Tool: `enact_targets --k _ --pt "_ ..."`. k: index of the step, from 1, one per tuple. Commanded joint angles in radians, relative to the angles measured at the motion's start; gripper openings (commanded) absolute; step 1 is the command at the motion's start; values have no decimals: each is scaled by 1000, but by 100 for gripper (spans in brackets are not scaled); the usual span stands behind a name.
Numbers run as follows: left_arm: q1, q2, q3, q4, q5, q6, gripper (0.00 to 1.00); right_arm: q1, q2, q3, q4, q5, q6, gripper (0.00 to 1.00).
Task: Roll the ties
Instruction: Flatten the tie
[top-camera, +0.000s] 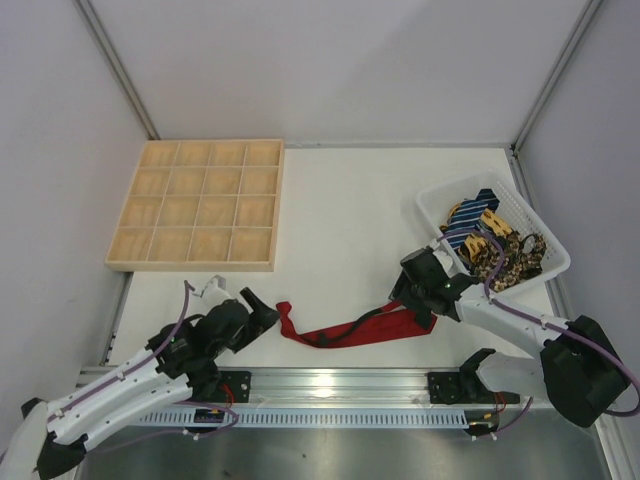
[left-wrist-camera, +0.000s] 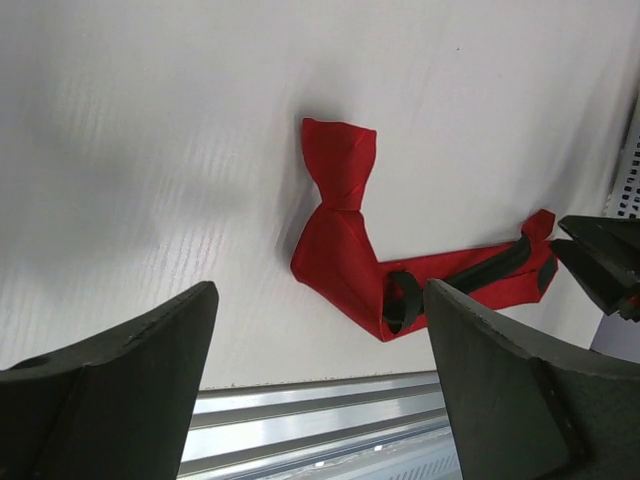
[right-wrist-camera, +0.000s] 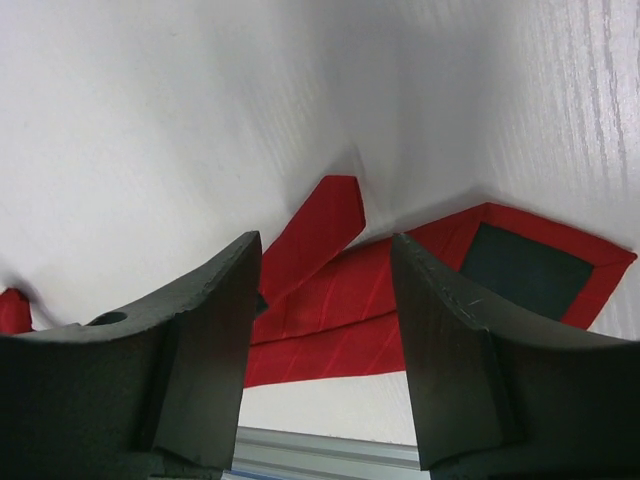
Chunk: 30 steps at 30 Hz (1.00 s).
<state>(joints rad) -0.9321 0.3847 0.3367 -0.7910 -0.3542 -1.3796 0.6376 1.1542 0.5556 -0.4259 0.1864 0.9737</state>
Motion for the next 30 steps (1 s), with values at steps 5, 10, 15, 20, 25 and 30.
enact_targets --k 5,10,15,20,25,30 --pt "-2 112 107 58 -8 5 90 -10 38 -45 96 21 147 54" --pt "-4 100 98 67 -8 14 90 -16 50 -59 116 41 154 39" --pt "-4 80 87 75 -11 22 90 -16 6 -49 105 62 109 23" --pt "-2 54 67 73 -19 22 90 -21 -51 -37 52 93 66 0" --pt "-2 39 58 73 -20 11 90 -19 -88 -26 1 85 57 0" --pt "-2 43 50 94 -17 20 91 33 -247 -118 -128 133 164 0"
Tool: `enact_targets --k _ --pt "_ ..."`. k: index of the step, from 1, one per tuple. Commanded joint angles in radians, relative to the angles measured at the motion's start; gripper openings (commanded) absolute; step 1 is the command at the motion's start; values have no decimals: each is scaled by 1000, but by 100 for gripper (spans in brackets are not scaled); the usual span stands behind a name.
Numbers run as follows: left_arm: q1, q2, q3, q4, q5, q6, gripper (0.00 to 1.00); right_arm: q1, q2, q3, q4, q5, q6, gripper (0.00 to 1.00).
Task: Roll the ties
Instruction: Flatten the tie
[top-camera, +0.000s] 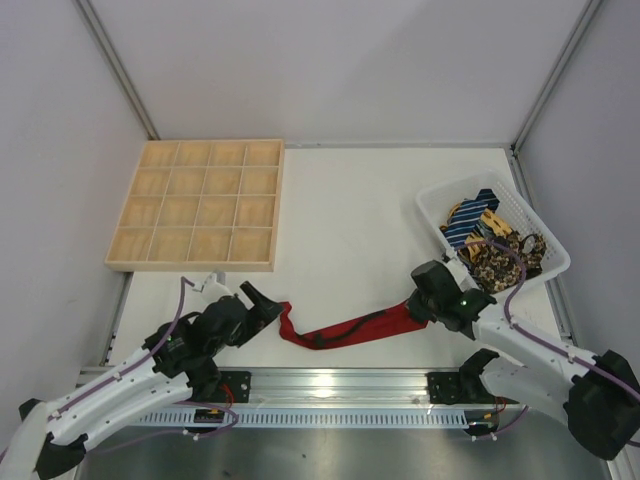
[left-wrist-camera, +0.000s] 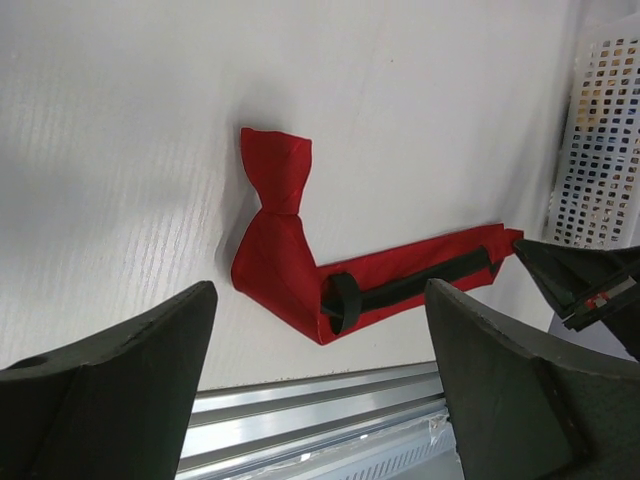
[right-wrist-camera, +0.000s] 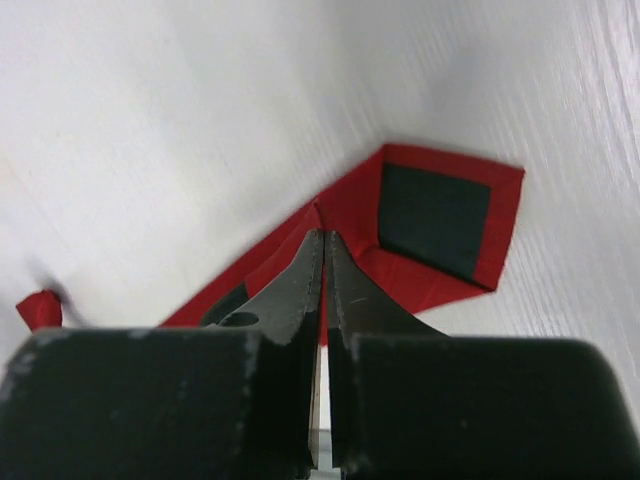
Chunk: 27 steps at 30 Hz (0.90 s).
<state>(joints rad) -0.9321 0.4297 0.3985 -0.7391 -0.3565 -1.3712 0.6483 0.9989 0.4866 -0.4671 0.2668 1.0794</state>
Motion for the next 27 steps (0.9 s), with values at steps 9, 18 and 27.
enact_targets --k 9,18,27 --pt "-2 10 -39 90 17 -6 98 4 -103 -141 -38 -37 4 34" --pt "61 272 41 136 111 107 95 42 -149 -23 -96 -115 -163 38" --pt "102 633 321 47 33 337 84 48 -140 12 -105 -159 -289 38"
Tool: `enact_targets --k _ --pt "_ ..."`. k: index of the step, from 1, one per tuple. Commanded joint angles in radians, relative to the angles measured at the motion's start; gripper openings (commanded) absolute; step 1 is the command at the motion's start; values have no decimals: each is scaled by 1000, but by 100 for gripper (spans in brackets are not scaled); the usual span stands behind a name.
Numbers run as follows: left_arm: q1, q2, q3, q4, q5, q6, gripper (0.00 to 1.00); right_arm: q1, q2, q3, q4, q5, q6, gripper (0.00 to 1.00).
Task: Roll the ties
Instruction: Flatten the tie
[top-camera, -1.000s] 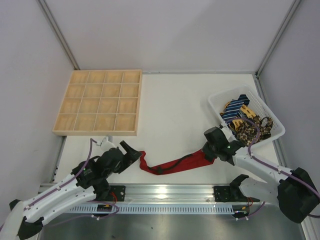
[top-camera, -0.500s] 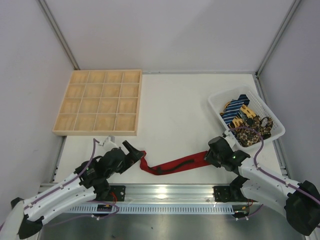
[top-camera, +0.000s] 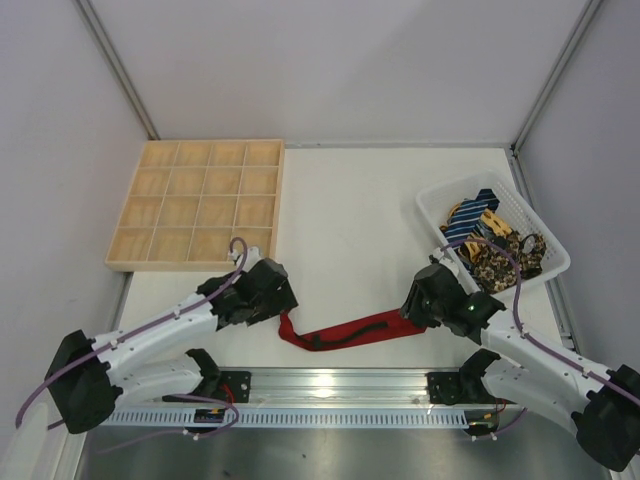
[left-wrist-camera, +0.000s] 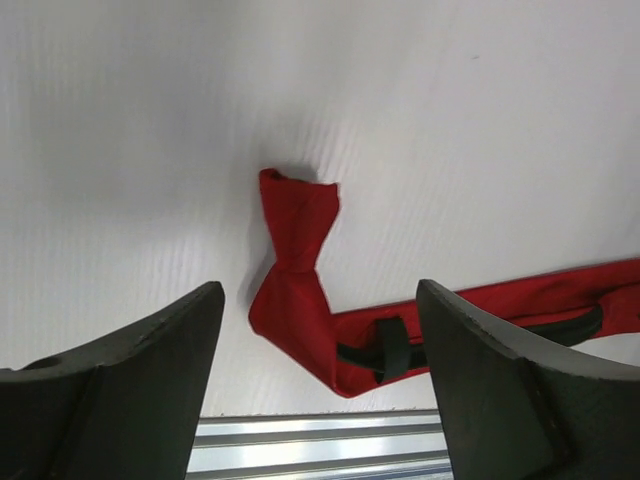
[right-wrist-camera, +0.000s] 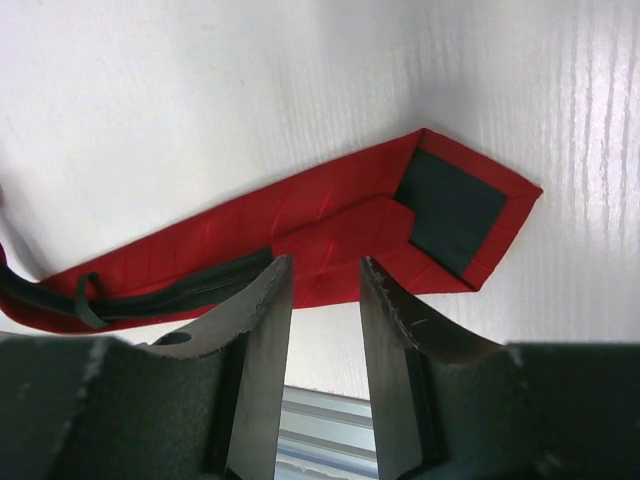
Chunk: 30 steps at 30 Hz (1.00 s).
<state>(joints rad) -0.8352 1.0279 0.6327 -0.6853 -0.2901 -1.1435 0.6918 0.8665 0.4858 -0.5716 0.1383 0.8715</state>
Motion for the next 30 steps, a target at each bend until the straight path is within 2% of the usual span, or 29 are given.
enact_targets --k 1,3,6,9,13,21,30 --pt "5 46 97 4 -27 141 82 5 -1 11 16 -49 -101 38" --pt "5 86 117 44 3 175 78 2 29 22 51 -110 -133 39" --pt "7 130 133 55 35 206 77 2 63 48 85 -176 -155 38" --pt "7 187 134 61 64 223 77 2 85 68 82 -183 -184 39" --pt "7 254 133 72 91 237 70 -3 81 74 96 -212 -212 39" --pt "7 270 108 113 95 251 68 6 118 48 191 -327 -189 38" --pt "8 288 62 132 91 275 60 26 137 62 193 -322 -183 38"
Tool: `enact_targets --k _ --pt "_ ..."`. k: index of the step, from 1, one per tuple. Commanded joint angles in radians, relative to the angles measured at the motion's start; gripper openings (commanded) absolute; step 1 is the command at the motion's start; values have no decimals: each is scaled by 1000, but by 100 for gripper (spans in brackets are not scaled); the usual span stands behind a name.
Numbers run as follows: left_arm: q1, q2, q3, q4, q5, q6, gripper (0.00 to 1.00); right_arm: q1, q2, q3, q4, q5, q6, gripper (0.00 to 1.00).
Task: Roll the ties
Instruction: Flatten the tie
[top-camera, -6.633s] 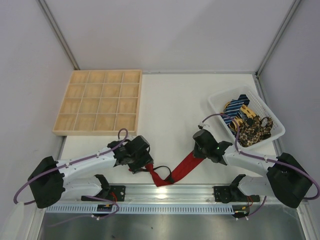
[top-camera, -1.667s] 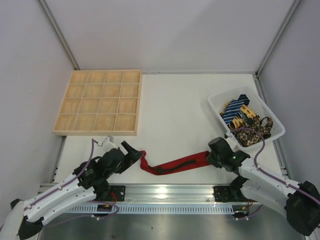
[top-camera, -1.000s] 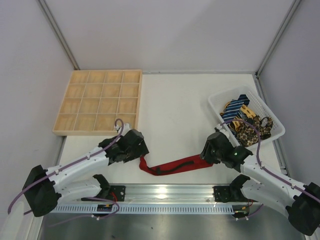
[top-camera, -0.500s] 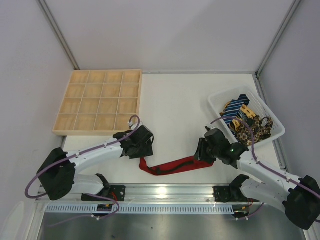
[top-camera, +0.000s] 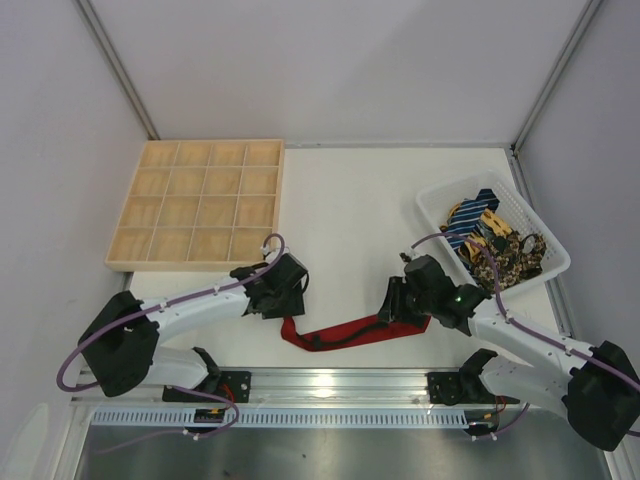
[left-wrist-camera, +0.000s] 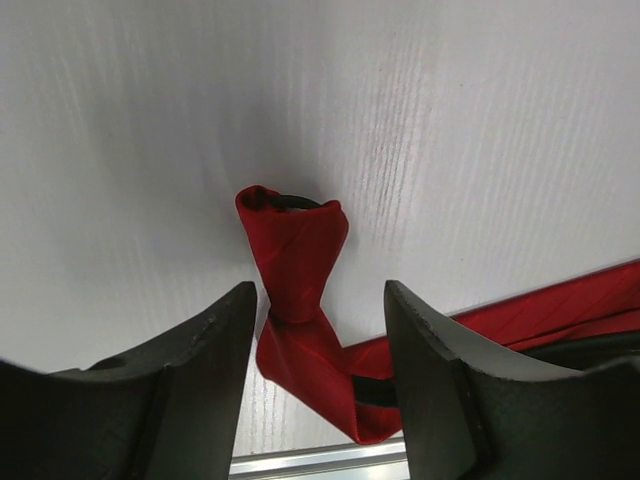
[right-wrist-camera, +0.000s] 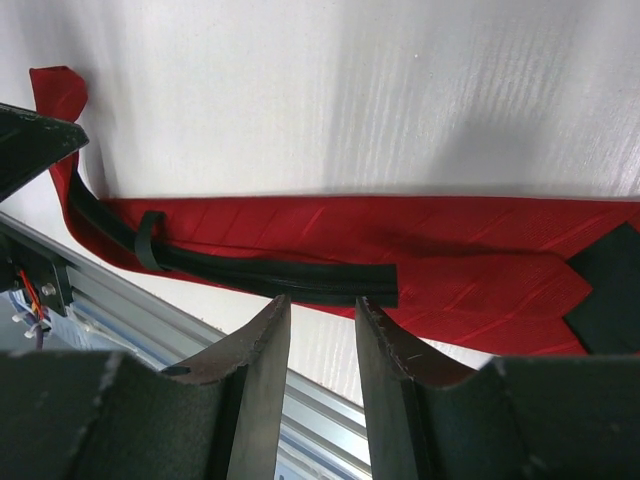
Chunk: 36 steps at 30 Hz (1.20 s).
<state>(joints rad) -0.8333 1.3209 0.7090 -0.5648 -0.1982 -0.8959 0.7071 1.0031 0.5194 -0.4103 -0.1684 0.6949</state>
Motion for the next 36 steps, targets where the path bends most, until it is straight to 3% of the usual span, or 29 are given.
enact_targets --k 1,6,9,16,18,21,28,33,36 --pt "8 -15 -17 5 -7 29 59 14 3 27 33 -14 1 38" --pt "8 -28 -31 3 -24 37 58 40 28 27 54 -2 21 38" --pt "20 7 -39 35 -14 54 50 66 51 36 64 7 32 38" --pt "42 -20 -98 150 19 92 8 127 100 59 88 -12 58 37" --pt "42 -66 -123 213 52 121 2 132 124 44 142 -78 81 37" --pt "40 -153 -170 294 88 141 1 152 163 31 214 -129 116 36" --pt "39 -345 -259 362 143 204 1 180 226 18 263 -88 150 35" --pt "40 -394 -318 428 269 227 6 181 267 -4 291 -57 183 34" --pt "27 -367 -315 418 296 247 0 181 285 -32 330 -37 204 34"
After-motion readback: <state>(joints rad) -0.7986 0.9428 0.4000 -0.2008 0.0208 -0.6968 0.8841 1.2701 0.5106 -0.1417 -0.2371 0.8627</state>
